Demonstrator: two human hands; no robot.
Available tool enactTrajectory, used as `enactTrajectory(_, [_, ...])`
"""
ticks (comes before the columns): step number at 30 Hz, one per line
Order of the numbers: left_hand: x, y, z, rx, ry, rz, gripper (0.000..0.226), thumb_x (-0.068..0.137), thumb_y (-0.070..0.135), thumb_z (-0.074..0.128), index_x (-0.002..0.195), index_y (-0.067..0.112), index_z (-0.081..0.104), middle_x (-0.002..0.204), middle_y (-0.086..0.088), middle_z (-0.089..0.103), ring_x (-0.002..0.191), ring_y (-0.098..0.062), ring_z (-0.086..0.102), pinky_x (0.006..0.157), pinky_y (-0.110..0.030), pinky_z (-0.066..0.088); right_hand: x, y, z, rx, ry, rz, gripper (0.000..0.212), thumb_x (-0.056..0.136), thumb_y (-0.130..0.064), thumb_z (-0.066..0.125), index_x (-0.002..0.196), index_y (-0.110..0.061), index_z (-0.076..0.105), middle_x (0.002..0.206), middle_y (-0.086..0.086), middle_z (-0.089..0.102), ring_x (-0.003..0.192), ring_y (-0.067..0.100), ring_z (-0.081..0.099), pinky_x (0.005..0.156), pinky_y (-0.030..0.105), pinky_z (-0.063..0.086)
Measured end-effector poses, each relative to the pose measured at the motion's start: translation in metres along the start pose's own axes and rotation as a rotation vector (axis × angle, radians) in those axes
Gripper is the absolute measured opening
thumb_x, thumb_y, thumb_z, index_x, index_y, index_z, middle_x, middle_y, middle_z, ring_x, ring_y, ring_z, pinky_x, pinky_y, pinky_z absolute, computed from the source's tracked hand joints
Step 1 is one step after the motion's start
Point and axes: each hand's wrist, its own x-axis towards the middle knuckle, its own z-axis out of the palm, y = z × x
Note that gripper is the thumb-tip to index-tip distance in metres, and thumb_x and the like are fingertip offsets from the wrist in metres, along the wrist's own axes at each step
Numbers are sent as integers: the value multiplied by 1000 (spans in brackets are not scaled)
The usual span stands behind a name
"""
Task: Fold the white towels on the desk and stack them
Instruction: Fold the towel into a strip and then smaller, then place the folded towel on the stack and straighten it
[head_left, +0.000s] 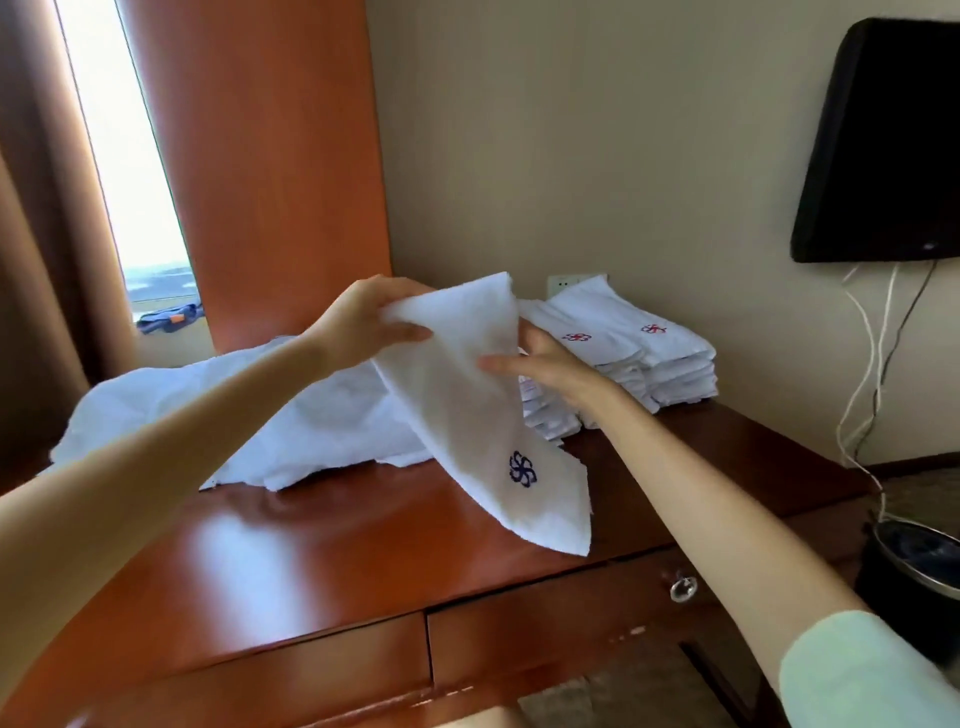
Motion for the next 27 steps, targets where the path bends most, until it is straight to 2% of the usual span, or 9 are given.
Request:
enactTrajectory(3, [28,7,-7,-44,127,19,33,78,8,78,107,21,68,95,16,64,82,12,58,76,-10,45,17,-25,-9,131,122,-57,40,73,-32,83,108,-26,65,104,-8,74,99,7,68,79,20,54])
enactTrajectory(7, [36,-7,7,-235,469,-71,54,80,23,78,127,13,54,117,7,59,102,-3,56,85,-9,44,41,-52,-21,189,255,-146,24,79,-20,79,99,-18,68,100,-2,74,97,13,70,89,31,55])
enactTrajectory(9, [24,-22,29,-557,387,-207,73,76,40,80,134,14,45,122,1,61,102,-6,64,85,-24,53,54,-67,-27,215,251,-139,24,79,-17,79,101,-12,69,100,3,74,95,16,70,88,31,56])
enactTrajectory(11, [7,-38,56,-724,140,-380,78,69,68,69,132,28,47,120,5,64,99,-2,66,90,-34,52,70,-81,-33,254,222,-126,23,80,-13,77,101,-8,69,95,5,74,88,17,71,79,28,57])
enactTrajectory(13, [-3,-52,81,-787,-95,-414,75,71,76,53,132,31,52,123,6,66,110,-8,63,96,-37,47,90,-92,-38,264,221,-114,22,80,-11,77,100,-5,69,91,5,74,82,15,72,73,25,56])
enactTrajectory(17, [7,-71,113,-812,13,-424,35,90,38,65,119,19,60,108,6,72,105,-19,67,74,-22,54,134,-107,-55,197,198,-73,21,80,-14,78,97,-5,69,87,3,75,82,15,72,71,25,56])
enactTrajectory(19, [20,-77,121,-839,37,-472,28,93,28,60,117,15,61,105,3,73,102,-21,68,69,-21,54,158,-108,-64,176,183,-60,20,80,-14,78,97,-6,69,88,2,75,84,15,72,72,25,56])
enactTrajectory(24, [54,-91,139,-912,155,-538,37,92,28,63,125,19,50,109,-2,71,98,-19,69,76,-32,57,216,-87,-79,128,197,1,17,84,-12,74,98,-6,68,94,6,73,82,16,71,75,26,57])
enactTrajectory(27, [70,-99,152,-835,265,-581,58,89,23,67,136,21,32,110,-11,65,95,-24,67,83,-44,57,247,-58,-81,115,240,57,35,86,-10,71,117,4,62,106,12,68,85,19,68,79,27,57])
